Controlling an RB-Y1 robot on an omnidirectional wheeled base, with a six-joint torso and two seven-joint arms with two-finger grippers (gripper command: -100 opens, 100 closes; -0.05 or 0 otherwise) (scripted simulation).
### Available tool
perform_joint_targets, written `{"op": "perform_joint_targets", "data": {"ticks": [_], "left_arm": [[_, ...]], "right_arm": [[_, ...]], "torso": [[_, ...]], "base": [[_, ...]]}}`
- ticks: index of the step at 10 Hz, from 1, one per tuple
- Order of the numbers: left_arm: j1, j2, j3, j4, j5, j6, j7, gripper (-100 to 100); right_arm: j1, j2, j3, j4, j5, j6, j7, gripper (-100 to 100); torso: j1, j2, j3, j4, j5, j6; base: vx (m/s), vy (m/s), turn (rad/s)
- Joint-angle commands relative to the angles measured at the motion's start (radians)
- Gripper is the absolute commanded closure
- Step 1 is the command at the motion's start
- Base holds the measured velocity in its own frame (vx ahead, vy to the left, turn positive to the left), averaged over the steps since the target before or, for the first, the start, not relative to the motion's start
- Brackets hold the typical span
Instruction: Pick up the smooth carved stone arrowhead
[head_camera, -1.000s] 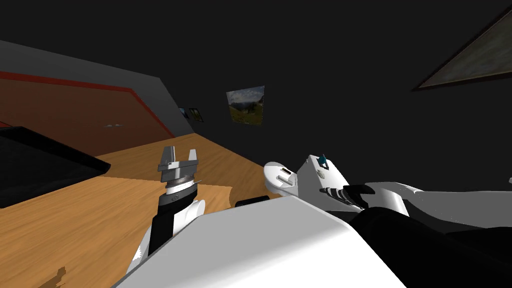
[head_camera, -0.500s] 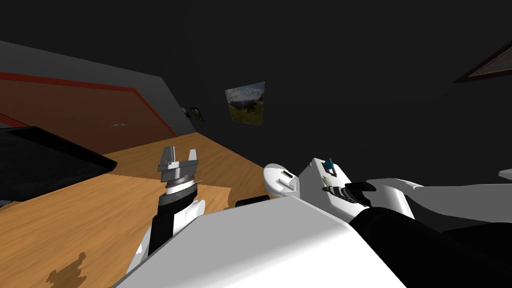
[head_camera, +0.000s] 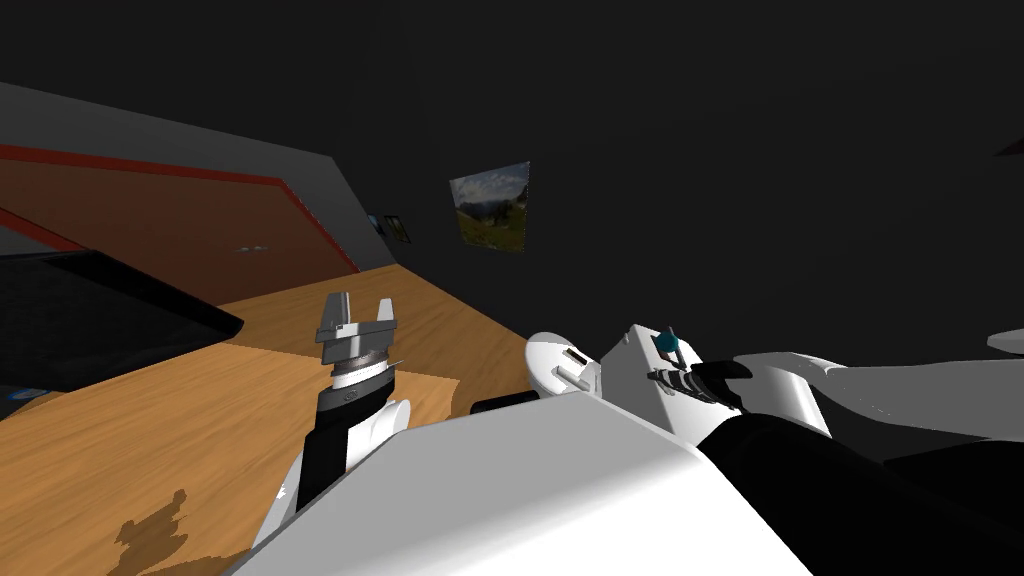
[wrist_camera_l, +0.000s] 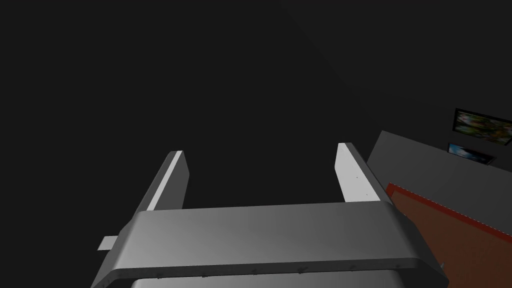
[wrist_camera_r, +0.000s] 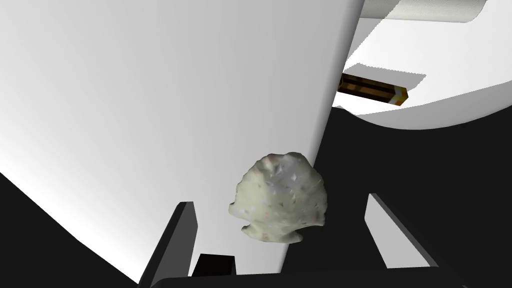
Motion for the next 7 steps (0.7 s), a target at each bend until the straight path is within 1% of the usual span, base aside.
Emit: {"op": "perform_joint_targets", "data": {"ticks": [1, 2, 4, 6, 7], "left_arm": [[0.000, 0.000, 0.000, 0.000, 0.000, 0.000, 0.000, 0], [0.000, 0.000, 0.000, 0.000, 0.000, 0.000, 0.000, 0], [0.000, 0.000, 0.000, 0.000, 0.000, 0.000, 0.000, 0], [0.000, 0.000, 0.000, 0.000, 0.000, 0.000, 0.000, 0], [0.000, 0.000, 0.000, 0.000, 0.000, 0.000, 0.000, 0]], "right_arm": [[0.000, 0.000, 0.000, 0.000, 0.000, 0.000, 0.000, 0], [-0.003, 0.036, 0.004, 0.017, 0.021, 0.004, 0.004, -100], [-0.003, 0.036, 0.004, 0.017, 0.021, 0.004, 0.004, -100], [-0.008, 0.085, 0.009, 0.039, 0.048, 0.009, 0.010, -100], [-0.009, 0.097, 0.010, 0.044, 0.055, 0.010, 0.012, -100]], "torso": [[0.000, 0.000, 0.000, 0.000, 0.000, 0.000], [0.001, 0.001, 0.001, 0.000, 0.000, 0.000], [0.001, 0.001, 0.001, 0.000, 0.000, 0.000], [0.001, 0.002, 0.001, 0.000, 0.000, 0.000], [0.000, 0.001, 0.001, 0.000, 0.000, 0.000]], "base": [[0.005, -0.003, 0.002], [0.020, -0.007, 0.056], [0.018, -0.005, 0.017], [0.021, -0.007, 0.045], [0.028, -0.011, 0.046]]}}
